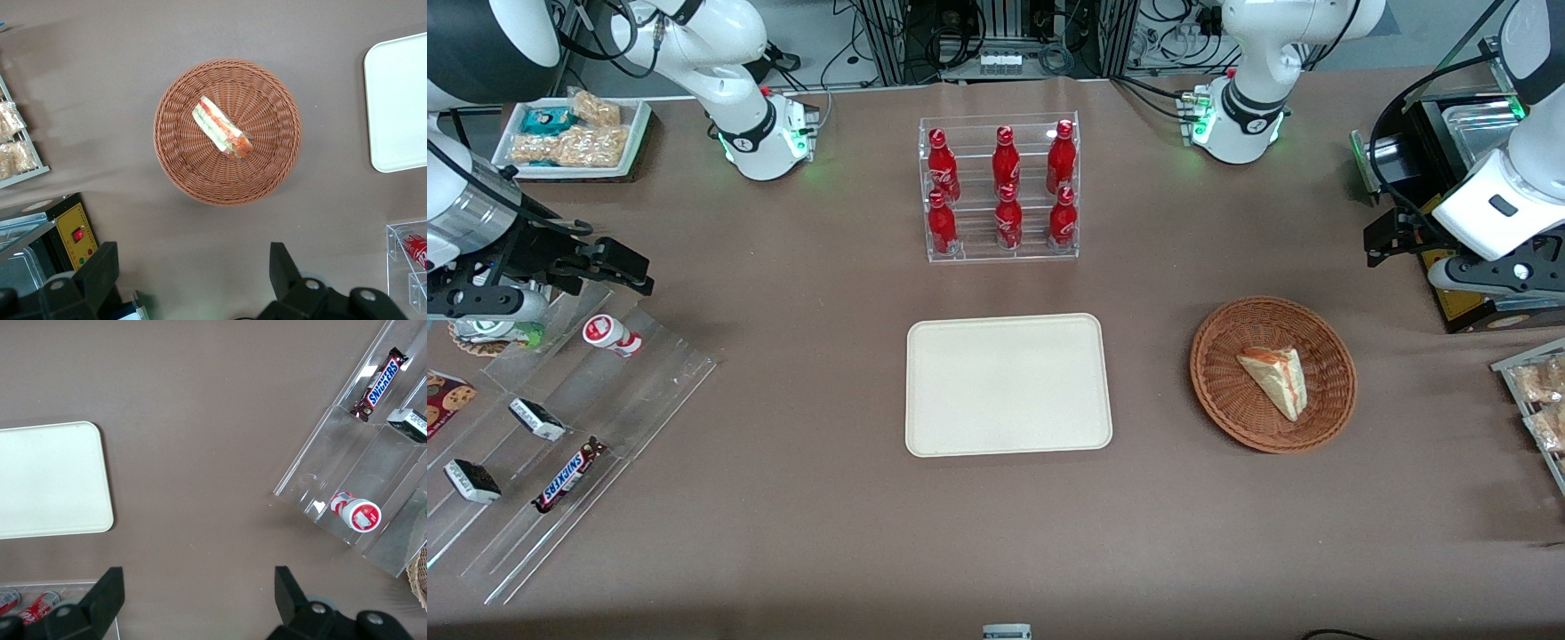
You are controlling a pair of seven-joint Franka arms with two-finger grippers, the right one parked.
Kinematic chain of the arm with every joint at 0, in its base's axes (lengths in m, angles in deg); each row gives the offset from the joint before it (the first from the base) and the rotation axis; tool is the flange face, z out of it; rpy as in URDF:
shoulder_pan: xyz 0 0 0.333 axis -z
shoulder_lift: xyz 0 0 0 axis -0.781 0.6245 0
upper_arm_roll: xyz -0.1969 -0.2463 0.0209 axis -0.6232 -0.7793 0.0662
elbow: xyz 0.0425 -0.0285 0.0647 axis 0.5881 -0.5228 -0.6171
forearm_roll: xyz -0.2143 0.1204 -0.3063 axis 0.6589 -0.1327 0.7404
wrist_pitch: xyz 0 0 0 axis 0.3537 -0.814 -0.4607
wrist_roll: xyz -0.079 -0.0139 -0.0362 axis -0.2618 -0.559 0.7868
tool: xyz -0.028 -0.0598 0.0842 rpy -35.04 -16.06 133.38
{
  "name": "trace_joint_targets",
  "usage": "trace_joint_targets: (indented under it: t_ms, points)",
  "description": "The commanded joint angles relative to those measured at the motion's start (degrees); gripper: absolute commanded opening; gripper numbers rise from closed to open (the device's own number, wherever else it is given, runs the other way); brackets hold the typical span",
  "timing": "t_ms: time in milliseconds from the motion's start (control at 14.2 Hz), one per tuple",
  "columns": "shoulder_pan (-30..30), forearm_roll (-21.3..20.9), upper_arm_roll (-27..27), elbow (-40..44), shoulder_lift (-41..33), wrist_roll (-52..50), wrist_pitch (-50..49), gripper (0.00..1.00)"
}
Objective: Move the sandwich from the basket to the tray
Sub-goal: 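Move the left gripper from rest toward the wicker basket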
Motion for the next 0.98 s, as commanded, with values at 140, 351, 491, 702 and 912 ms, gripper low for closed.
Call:
trace_joint_targets:
  t_ms: [140,351,491,702,912]
  points:
    - [0.4,-0.61,-0.13,1.79,0.85,0.09,-1.48,1.0]
    - [0.4,-0.61,-0.13,1.79,0.85,0.09,-1.75,1.0]
    - [0.4,-0.61,-0.22,1.61,0.85,0.0,-2.01,1.0]
    - [0.4,0.17,-0.22,-0.4,1.9,0.26,-2.1,1.0]
    - [0.4,0.26,-0.22,-3.38,4.36,-0.09,1.22,1.0]
